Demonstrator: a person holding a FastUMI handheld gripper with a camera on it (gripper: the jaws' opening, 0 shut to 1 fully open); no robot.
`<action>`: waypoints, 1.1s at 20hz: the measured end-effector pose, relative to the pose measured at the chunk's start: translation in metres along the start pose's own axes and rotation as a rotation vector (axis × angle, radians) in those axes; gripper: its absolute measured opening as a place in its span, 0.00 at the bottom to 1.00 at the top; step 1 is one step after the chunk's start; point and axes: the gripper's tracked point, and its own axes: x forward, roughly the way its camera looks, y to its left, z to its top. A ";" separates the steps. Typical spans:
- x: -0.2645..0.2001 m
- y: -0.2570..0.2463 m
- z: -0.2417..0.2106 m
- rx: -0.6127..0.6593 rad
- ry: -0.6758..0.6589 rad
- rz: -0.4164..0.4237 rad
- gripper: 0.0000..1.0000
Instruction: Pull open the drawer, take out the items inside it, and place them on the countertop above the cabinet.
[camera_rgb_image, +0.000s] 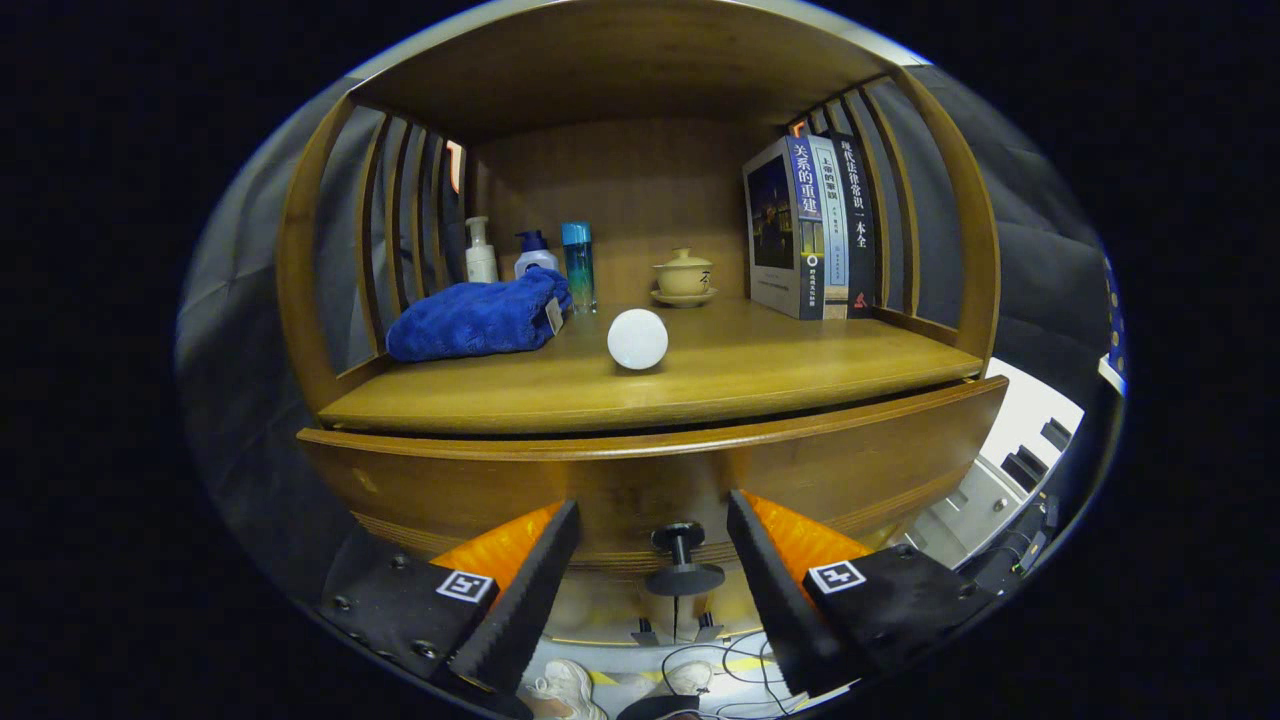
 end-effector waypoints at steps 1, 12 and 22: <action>0.002 0.001 0.001 -0.001 -0.001 -0.001 0.99; 0.006 0.003 0.004 -0.028 0.006 0.000 0.99; -0.085 -0.027 0.083 0.004 -0.133 -0.033 0.99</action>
